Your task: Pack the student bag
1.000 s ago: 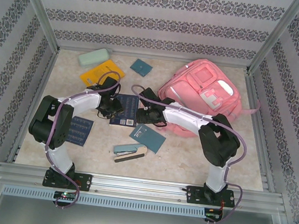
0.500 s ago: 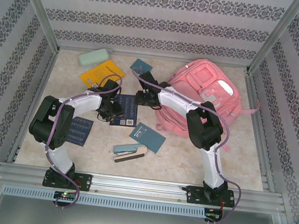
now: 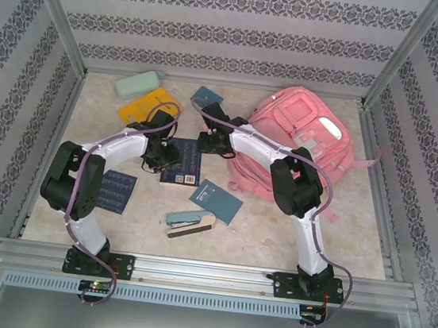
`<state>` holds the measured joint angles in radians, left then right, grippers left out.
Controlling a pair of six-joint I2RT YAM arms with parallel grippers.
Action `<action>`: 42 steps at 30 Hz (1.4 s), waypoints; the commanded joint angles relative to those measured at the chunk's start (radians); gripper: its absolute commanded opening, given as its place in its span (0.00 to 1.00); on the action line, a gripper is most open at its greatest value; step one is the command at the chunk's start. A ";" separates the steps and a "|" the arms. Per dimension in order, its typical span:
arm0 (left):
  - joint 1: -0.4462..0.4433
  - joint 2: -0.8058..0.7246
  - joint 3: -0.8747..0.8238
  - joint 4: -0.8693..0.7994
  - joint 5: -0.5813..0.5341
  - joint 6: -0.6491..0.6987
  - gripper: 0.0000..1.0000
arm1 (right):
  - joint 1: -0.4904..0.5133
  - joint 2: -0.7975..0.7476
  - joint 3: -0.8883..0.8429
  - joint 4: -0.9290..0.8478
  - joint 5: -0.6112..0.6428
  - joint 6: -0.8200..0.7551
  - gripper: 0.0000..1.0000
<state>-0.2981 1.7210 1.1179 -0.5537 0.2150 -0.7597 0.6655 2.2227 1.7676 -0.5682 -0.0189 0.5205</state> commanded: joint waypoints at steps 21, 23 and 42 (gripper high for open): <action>0.093 0.047 -0.009 0.029 0.064 0.091 0.46 | 0.114 -0.259 -0.434 0.145 -0.064 0.153 0.36; 0.093 0.055 -0.010 0.032 0.067 0.090 0.46 | 0.120 -0.278 -0.457 0.152 -0.061 0.154 0.35; 0.015 0.040 -0.140 0.097 0.069 -0.007 0.32 | -0.025 -0.055 -0.076 0.082 0.047 0.095 0.03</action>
<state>-0.2436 1.7546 1.0172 -0.4557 0.2680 -0.7311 0.6563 2.1017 1.6291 -0.4423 -0.0124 0.6220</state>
